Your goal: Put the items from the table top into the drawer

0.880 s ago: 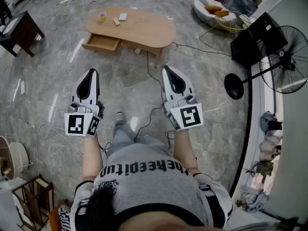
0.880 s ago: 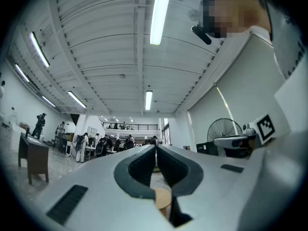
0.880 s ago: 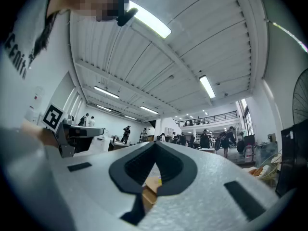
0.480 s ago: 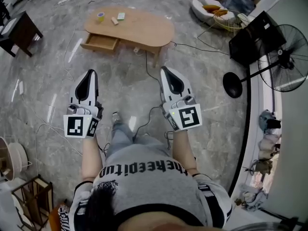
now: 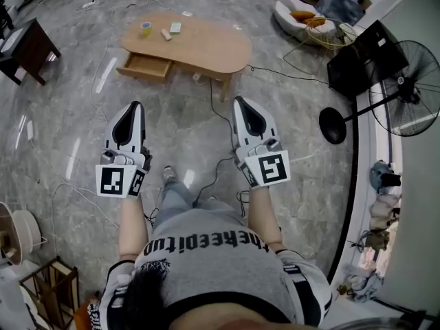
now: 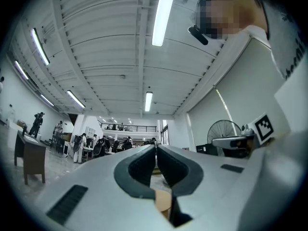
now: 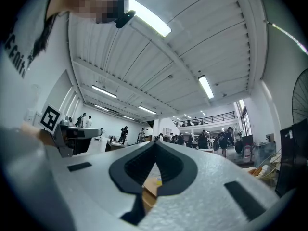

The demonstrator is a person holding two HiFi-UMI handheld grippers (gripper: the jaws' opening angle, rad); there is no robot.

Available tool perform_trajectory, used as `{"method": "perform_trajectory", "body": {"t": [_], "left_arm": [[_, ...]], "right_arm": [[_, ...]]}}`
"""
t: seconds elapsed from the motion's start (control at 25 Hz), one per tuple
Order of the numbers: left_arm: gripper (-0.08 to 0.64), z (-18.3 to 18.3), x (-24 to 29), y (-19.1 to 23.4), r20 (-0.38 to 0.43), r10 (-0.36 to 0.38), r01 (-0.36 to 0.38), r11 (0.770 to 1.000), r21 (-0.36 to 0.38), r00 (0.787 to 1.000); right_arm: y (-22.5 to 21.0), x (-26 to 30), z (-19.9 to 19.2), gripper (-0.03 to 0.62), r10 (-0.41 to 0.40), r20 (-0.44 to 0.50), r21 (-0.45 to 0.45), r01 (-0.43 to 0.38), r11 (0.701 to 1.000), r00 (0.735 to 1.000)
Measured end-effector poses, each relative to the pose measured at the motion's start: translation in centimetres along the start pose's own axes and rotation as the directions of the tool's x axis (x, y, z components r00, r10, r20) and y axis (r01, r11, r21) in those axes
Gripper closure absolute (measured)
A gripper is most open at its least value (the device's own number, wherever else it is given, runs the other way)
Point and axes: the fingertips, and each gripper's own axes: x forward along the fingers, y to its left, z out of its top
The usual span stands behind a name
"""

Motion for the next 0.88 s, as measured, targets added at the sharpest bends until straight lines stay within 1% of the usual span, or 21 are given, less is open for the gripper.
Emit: {"method": "perform_trajectory", "body": {"t": [0.16,0.28,0.48,0.68,0.88], "left_arm": [[0.548,0.0,1.8,2.7,0.015,-0.007,0.007,1.000,-0.020,1.000],[0.548,-0.1,3.8,5.2,0.026,-0.019,0.020,1.000,-0.022,0.999],[0.548,-0.8,7.1,9.7,0.027,-0.037,0.037,0.999,-0.009,0.999],[0.548,-1.7,10.3,15.2,0.022,-0.050,0.050,0.999,0.013,0.998],[0.548,-1.8,12.4,18.6,0.032,-0.066,0.064,0.997,0.043,0.997]], "right_arm": [[0.1,2.7,-0.3,0.592,-0.014,-0.001,0.004,0.014,1.000,1.000],[0.1,5.6,-0.8,0.592,-0.022,0.000,0.008,0.022,1.000,1.000],[0.2,11.2,-1.8,0.592,-0.029,0.008,0.010,0.028,1.000,1.000],[0.4,17.4,-2.7,0.592,-0.056,0.027,0.023,0.055,0.998,0.998],[0.7,21.3,-3.3,0.591,-0.061,0.035,0.034,0.060,0.998,0.998]]}}
